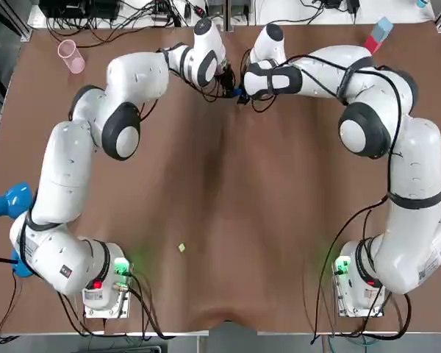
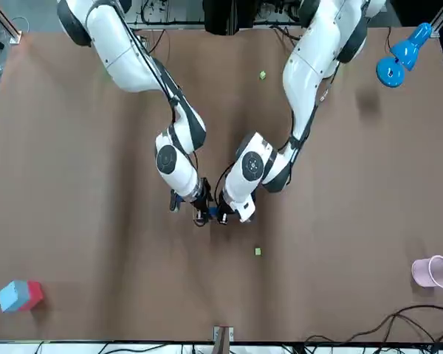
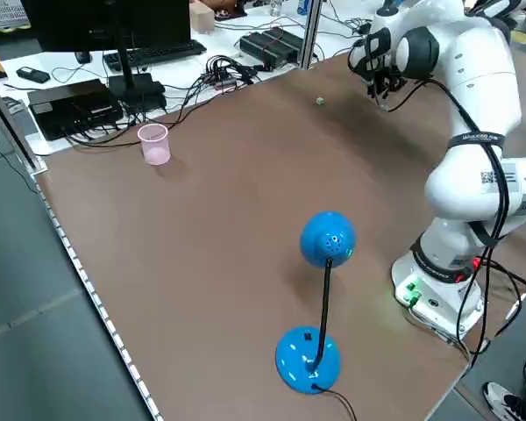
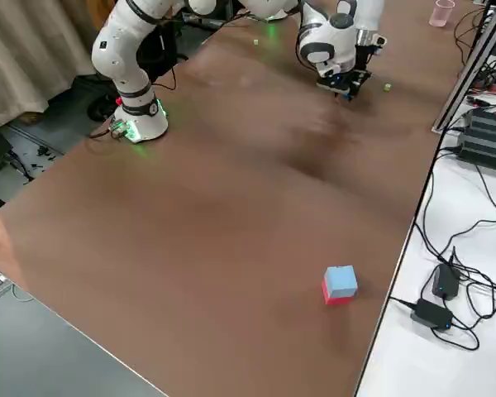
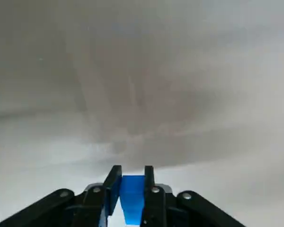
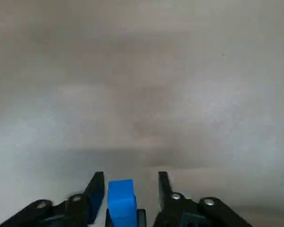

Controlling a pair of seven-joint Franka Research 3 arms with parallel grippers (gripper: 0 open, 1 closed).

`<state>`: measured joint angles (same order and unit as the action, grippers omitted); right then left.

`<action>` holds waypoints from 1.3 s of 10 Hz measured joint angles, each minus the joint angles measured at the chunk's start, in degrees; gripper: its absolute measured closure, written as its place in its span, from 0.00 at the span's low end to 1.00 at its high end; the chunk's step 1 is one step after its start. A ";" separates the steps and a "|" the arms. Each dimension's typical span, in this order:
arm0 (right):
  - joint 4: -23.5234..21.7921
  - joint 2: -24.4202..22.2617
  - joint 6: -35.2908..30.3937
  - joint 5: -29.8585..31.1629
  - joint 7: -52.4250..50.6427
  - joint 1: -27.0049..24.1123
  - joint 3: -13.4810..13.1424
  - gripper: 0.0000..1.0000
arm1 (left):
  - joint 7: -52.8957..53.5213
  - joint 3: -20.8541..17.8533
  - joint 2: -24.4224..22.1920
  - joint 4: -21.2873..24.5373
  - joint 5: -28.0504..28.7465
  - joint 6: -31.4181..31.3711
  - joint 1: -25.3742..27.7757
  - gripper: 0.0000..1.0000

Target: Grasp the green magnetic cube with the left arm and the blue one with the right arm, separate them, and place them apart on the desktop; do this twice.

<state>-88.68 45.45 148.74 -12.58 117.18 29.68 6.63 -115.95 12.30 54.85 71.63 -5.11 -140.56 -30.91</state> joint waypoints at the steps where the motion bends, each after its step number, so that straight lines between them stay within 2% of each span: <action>1: 0.05 0.00 0.01 0.00 0.00 -0.02 -0.10 0.72 | 0.00 0.00 0.00 0.00 0.00 0.07 0.00 0.76; 2: 0.09 0.00 0.04 0.00 0.00 -0.04 -0.13 0.77 | 0.00 0.02 0.00 0.00 0.00 0.09 0.00 0.76; 6: 0.14 -0.03 -0.25 0.43 -1.10 -0.02 -0.49 0.77 | 0.00 0.06 0.00 0.00 0.00 0.09 0.01 0.76; 8: -1.93 -1.00 -0.58 0.67 -7.93 -0.09 -0.71 0.77 | 0.02 0.05 0.00 0.00 0.00 0.11 0.07 0.76; 11: -12.34 -7.62 -0.74 0.71 -22.51 -1.56 -1.07 0.77 | 0.26 -0.01 0.02 0.18 0.00 0.25 0.53 0.76; 13: -20.39 -13.58 -1.33 0.71 -26.23 -1.46 -0.76 0.77 | 0.28 0.02 0.11 0.42 0.00 -0.63 0.48 0.76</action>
<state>-109.08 31.87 147.41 -11.87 90.95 28.22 5.87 -115.67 12.32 54.96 72.05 -5.11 -141.19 -30.43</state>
